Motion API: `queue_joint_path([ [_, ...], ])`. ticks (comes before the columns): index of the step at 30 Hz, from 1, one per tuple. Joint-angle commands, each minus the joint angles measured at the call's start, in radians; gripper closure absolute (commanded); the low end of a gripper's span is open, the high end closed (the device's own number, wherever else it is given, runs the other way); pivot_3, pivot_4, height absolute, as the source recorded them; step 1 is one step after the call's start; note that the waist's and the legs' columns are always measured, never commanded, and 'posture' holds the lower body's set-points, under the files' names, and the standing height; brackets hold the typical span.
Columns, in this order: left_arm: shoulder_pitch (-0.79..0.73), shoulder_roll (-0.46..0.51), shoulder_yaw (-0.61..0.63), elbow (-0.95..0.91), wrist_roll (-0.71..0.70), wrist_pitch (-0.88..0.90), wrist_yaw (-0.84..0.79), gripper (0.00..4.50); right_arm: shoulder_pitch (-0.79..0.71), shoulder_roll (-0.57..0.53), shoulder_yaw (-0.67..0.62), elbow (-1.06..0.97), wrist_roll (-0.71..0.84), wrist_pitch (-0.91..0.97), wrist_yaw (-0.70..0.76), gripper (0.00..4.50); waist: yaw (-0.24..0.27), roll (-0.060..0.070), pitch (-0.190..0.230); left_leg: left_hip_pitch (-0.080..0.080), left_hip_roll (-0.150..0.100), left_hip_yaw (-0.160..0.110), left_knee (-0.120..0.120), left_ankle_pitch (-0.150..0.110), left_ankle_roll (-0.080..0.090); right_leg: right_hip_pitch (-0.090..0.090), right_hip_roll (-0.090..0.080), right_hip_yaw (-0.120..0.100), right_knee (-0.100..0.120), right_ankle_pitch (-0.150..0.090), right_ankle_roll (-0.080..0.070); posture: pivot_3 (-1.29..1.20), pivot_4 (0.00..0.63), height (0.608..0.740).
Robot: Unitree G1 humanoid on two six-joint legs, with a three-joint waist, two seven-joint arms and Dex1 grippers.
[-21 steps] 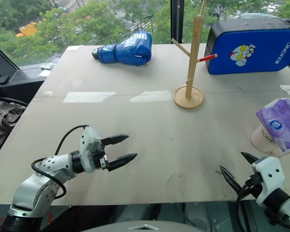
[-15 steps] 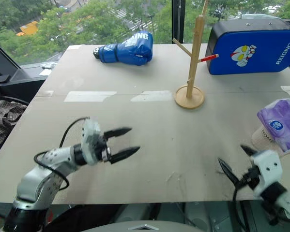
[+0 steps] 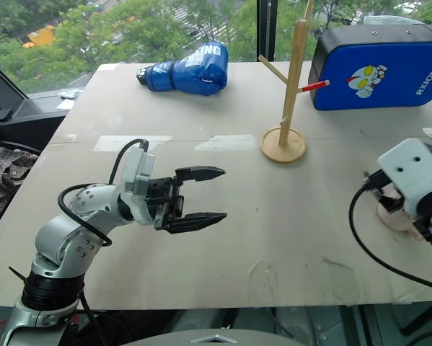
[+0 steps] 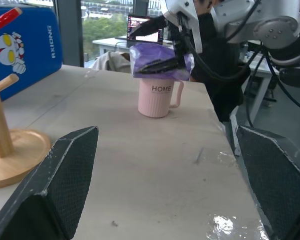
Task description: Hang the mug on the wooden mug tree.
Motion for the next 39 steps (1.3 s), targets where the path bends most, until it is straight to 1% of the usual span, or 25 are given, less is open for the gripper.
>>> queue_joint_path([
  [1, 0.009, -0.001, -0.01, -0.03, -0.004, -0.014, -0.015, 0.0, -0.028, -0.019, -0.028, -0.026, -0.031, 0.108, -0.011, 0.02, -0.003, 0.0, 0.0, 0.0, 0.0, 0.0, 0.0, 0.0, 0.0, 0.0, 0.0, 0.0, 0.0, 0.0, 0.0, 0.0, 0.15, 0.74],
  [5, 0.013, -0.006, -0.008, -0.059, -0.02, -0.002, 0.0, 0.0, -0.039, -0.024, -0.009, -0.025, -0.044, 0.207, -0.014, 0.02, -0.003, 0.0, 0.0, 0.0, 0.001, 0.0, 0.0, 0.0, 0.0, 0.0, 0.0, -0.001, 0.0, 0.001, -0.002, 0.0, 0.15, 0.74],
  [7, 0.015, -0.004, -0.004, -0.075, -0.035, 0.006, -0.002, 0.0, -0.063, -0.008, -0.005, -0.025, -0.037, 0.256, -0.011, 0.02, -0.003, 0.0, 0.0, 0.0, 0.001, 0.0, 0.001, 0.0, 0.0, 0.0, 0.0, -0.001, 0.0, 0.002, -0.002, 0.0, 0.15, 0.74],
  [10, 0.017, -0.002, 0.0, -0.083, -0.05, 0.014, -0.001, 0.0, -0.074, -0.015, 0.008, -0.017, -0.034, 0.293, 0.0, 0.02, -0.004, 0.0, 0.0, 0.0, 0.001, 0.0, 0.001, 0.0, 0.0, 0.0, 0.0, -0.001, 0.001, 0.002, -0.002, 0.0, 0.15, 0.74],
  [13, 0.009, -0.004, -0.003, -0.074, -0.047, 0.01, -0.001, 0.0, -0.097, 0.003, 0.02, -0.001, -0.018, 0.32, 0.013, 0.02, -0.003, 0.0, 0.0, 0.0, 0.001, 0.0, 0.001, 0.0, 0.0, 0.0, 0.0, -0.001, 0.001, 0.002, -0.002, 0.0, 0.15, 0.74],
  [16, 0.009, -0.008, -0.006, -0.059, -0.034, -0.004, -0.007, 0.0, -0.108, 0.019, 0.025, 0.017, -0.009, 0.336, 0.028, 0.77, -0.003, 0.0, 0.0, 0.0, 0.001, 0.0, 0.001, 0.0, 0.0, 0.0, 0.0, -0.001, 0.0, 0.002, -0.002, 0.0, 0.15, 0.74],
  [19, 0.01, -0.009, -0.004, -0.058, -0.034, -0.004, -0.003, 0.0, -0.102, 0.015, 0.019, 0.032, -0.018, 0.319, 0.036, 2.1, -0.003, 0.0, 0.0, 0.0, 0.001, 0.0, 0.001, 0.0, 0.0, 0.0, 0.0, -0.001, 0.0, 0.002, -0.002, 0.0, 0.15, 0.74],
  [21, 0.012, -0.008, -0.002, -0.057, -0.03, -0.003, 0.004, 0.0, -0.112, 0.013, 0.014, 0.038, -0.014, 0.31, 0.045, 2.77, -0.003, 0.0, 0.0, 0.0, 0.001, 0.0, 0.001, 0.0, 0.0, 0.0, 0.0, -0.001, 0.0, 0.002, -0.002, 0.0, 0.15, 0.74],
  [22, 0.014, -0.006, -0.001, -0.058, -0.027, -0.003, 0.006, 0.0, -0.118, 0.015, 0.011, 0.038, -0.008, 0.314, 0.052, 3.28, -0.003, 0.0, 0.0, 0.0, 0.001, 0.0, 0.001, 0.0, 0.0, 0.0, 0.0, -0.001, 0.0, 0.002, -0.002, 0.0, 0.15, 0.74],
  [23, 0.019, -0.007, -0.002, -0.064, -0.025, -0.003, 0.011, 0.0, -0.121, 0.016, 0.008, 0.036, -0.005, 0.318, 0.059, 3.57, -0.003, 0.0, 0.0, 0.0, 0.001, 0.0, 0.001, 0.0, 0.0, 0.0, 0.0, -0.001, 0.0, 0.002, -0.002, 0.0, 0.15, 0.74],
  [25, 0.029, -0.007, -0.003, -0.079, -0.026, -0.002, 0.019, 0.0, -0.125, 0.012, 0.007, 0.03, -0.003, 0.32, 0.068, 4.48, -0.004, 0.0, 0.0, 0.0, 0.001, 0.0, 0.001, 0.0, 0.0, 0.0, 0.001, -0.001, 0.0, 0.002, -0.002, 0.0, 0.15, 0.74],
  [29, 0.046, -0.008, -0.001, -0.09, -0.027, -0.009, 0.021, 0.0, -0.153, 0.001, -0.016, 0.017, 0.008, 0.339, 0.092, 4.48, -0.003, 0.0, 0.0, 0.0, 0.001, 0.0, 0.001, 0.0, 0.0, 0.0, 0.0, -0.001, 0.0, 0.002, -0.002, 0.0, 0.15, 0.74],
  [36, 0.049, -0.004, 0.007, -0.052, -0.019, -0.04, -0.012, 0.0, -0.268, -0.021, -0.061, 0.021, 0.047, 0.372, 0.147, 4.48, -0.005, 0.0, 0.0, 0.0, 0.001, 0.0, 0.001, 0.0, 0.0, 0.0, 0.0, -0.001, 0.0, 0.002, -0.002, 0.0, 0.15, 0.74],
  [39, 0.053, -0.007, 0.005, -0.05, -0.015, -0.048, -0.017, 0.0, -0.291, -0.024, -0.08, 0.018, 0.077, 0.406, 0.185, 4.48, -0.003, 0.0, 0.0, 0.0, 0.001, 0.0, 0.001, 0.0, 0.0, 0.0, 0.0, -0.001, 0.0, 0.002, -0.002, 0.0, 0.15, 0.74],
])
